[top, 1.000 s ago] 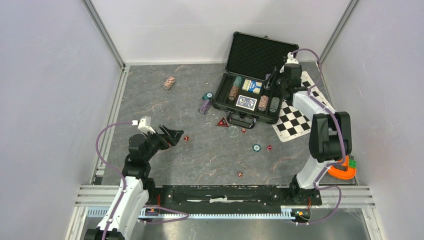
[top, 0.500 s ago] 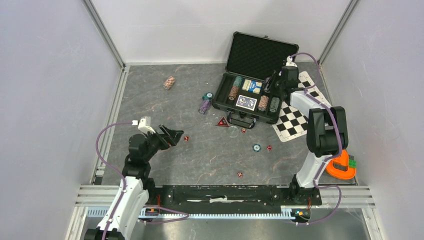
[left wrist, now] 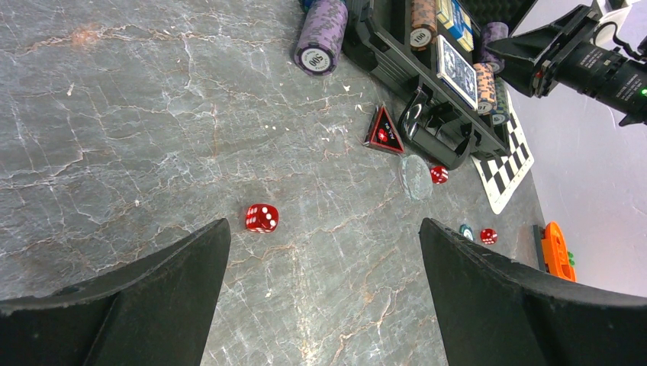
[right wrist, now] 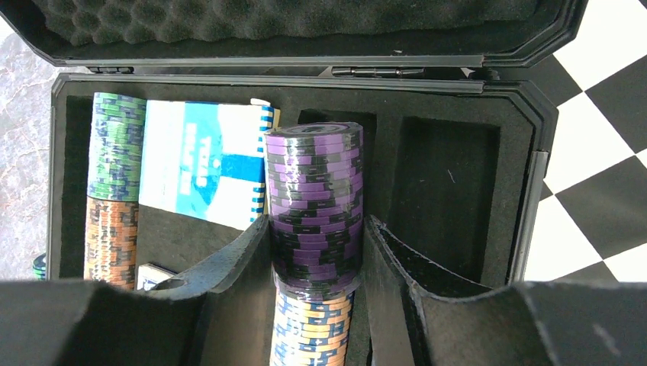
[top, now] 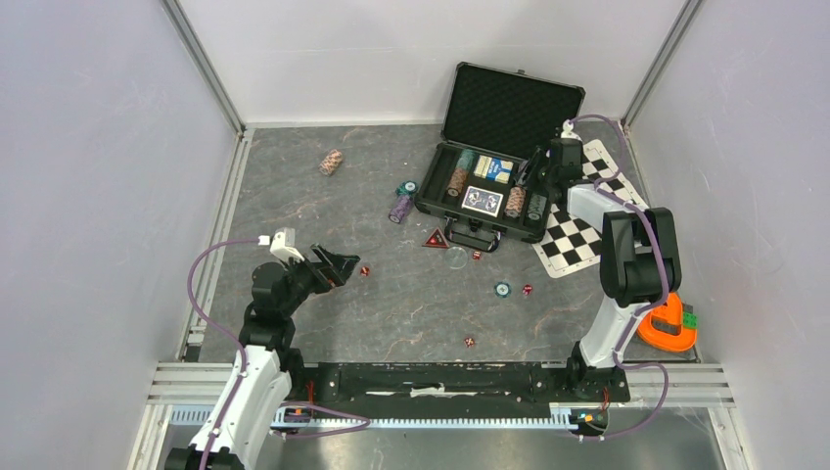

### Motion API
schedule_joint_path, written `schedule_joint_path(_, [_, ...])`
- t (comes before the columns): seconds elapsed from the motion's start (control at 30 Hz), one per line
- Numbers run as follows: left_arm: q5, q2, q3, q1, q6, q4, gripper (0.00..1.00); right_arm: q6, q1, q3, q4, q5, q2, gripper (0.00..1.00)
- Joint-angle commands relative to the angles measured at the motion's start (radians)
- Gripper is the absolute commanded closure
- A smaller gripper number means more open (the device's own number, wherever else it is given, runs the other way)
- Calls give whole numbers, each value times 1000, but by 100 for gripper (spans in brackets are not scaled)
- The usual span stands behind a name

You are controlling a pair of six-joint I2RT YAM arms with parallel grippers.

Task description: Pack up texas hold em set

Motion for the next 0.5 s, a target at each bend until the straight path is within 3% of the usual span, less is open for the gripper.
schedule_joint_path(0.0, [4, -4, -2, 2, 19, 36, 0, 36, 1, 5, 74, -31, -11, 50])
schedule_joint_path(0.33, [4, -4, -2, 3, 18, 35, 0, 62, 5, -2, 67, -48, -5, 47])
schedule_joint_path(0.47, [5, -3, -2, 3, 18, 35, 0, 55, 5, -11, 59, -23, -29, 41])
